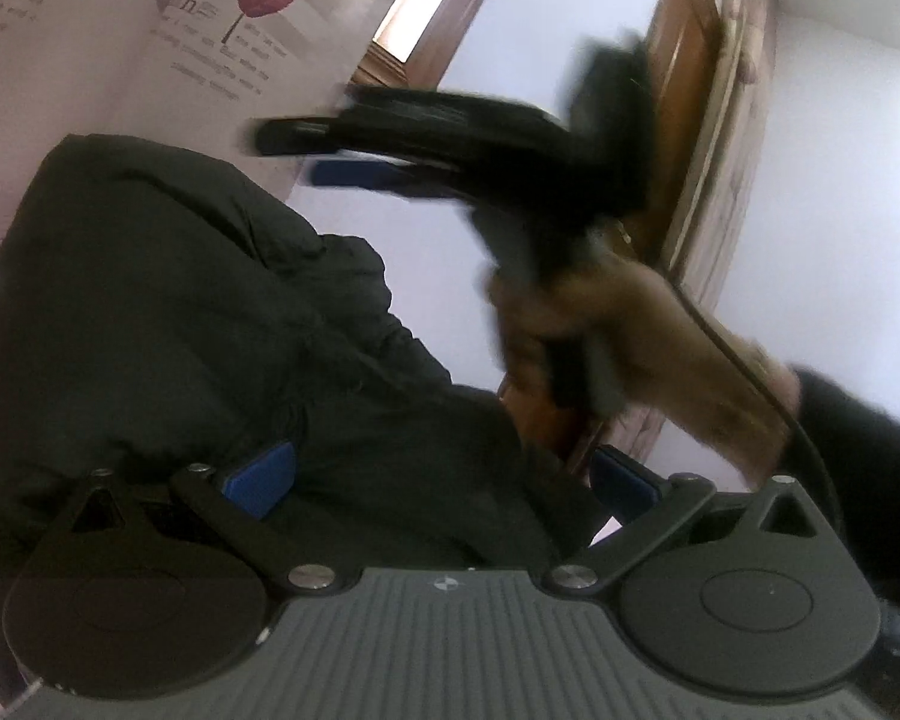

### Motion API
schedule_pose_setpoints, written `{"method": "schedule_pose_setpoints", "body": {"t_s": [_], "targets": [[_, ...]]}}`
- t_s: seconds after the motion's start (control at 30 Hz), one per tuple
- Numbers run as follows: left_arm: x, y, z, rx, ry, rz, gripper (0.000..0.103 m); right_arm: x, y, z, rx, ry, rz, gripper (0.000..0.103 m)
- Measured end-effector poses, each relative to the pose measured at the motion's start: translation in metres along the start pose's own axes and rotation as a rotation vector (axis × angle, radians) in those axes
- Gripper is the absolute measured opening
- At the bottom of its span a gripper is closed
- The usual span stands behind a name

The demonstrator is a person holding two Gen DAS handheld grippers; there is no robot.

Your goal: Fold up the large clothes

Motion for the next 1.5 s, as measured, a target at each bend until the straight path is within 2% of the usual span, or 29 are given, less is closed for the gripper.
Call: {"method": "schedule_pose_setpoints", "body": {"t_s": [0.17,0.23,0.27,0.4,0.53,0.73,0.8,0.9,0.93,1.0,1.1,1.17,1.27,1.33,1.4,1.47,1.5], "targets": [[0.004,0.002,-0.003,-0.005,0.014,0.022,0.103,0.009,0.0,-0.055,0.111,-0.068,0.104,0.048],[0.005,0.002,-0.004,-0.004,0.014,0.023,0.103,-0.003,0.011,-0.067,0.166,-0.046,0.098,0.039],[0.005,0.003,-0.005,0.0,0.012,0.019,0.103,-0.015,0.017,-0.072,0.195,-0.023,0.071,0.037],[0.0,0.005,-0.007,0.012,0.024,-0.004,0.102,-0.058,0.052,-0.072,0.229,-0.001,-0.129,0.036],[-0.006,0.007,-0.007,0.014,0.034,-0.04,0.101,-0.082,0.081,-0.063,0.198,0.003,-0.255,0.036],[0.0,0.008,-0.012,0.052,0.031,-0.004,0.101,-0.093,0.083,-0.065,0.182,-0.026,-0.36,0.037],[0.001,0.008,-0.012,0.056,0.032,0.004,0.101,-0.091,0.07,-0.042,0.15,-0.024,-0.406,0.039],[0.002,0.008,-0.013,0.054,0.031,0.004,0.103,-0.072,0.055,0.013,0.087,0.032,-0.347,0.057],[0.002,0.008,-0.013,0.053,0.03,0.003,0.103,-0.061,0.055,0.033,0.08,0.043,-0.317,0.058],[0.002,0.007,-0.013,0.052,0.031,0.004,0.103,-0.036,0.067,0.061,0.088,0.06,-0.268,0.058],[0.002,0.009,-0.011,0.048,0.032,0.005,0.103,-0.003,0.106,0.089,0.134,0.126,-0.22,0.056],[0.001,0.01,-0.011,0.046,0.027,0.001,0.103,0.007,0.136,0.096,0.191,0.202,-0.188,0.056],[0.0,0.012,-0.01,0.048,0.017,-0.014,0.103,0.005,0.17,0.099,0.167,0.24,-0.247,0.057],[-0.001,0.012,-0.01,0.049,0.004,-0.027,0.103,-0.002,0.183,0.094,0.137,0.246,-0.278,0.067],[-0.001,0.012,-0.01,0.053,-0.009,-0.032,0.103,-0.008,0.197,0.088,0.092,0.246,-0.334,0.07],[-0.001,0.012,-0.009,0.048,-0.014,-0.031,0.103,-0.008,0.195,0.087,0.094,0.258,-0.326,0.073],[-0.001,0.012,-0.008,0.044,-0.015,-0.029,0.103,-0.009,0.196,0.089,0.084,0.285,-0.327,0.083]]}}
Point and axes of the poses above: each gripper's, at about its wrist camera, not at the fingertips, and z roughly against the way its jaws point, x to its left, y to its underside, the point moved 8 cm from there along -z, roughly the way its jaws point, and after that the axes turned 15 degrees about -y, right-handed, at the moved point
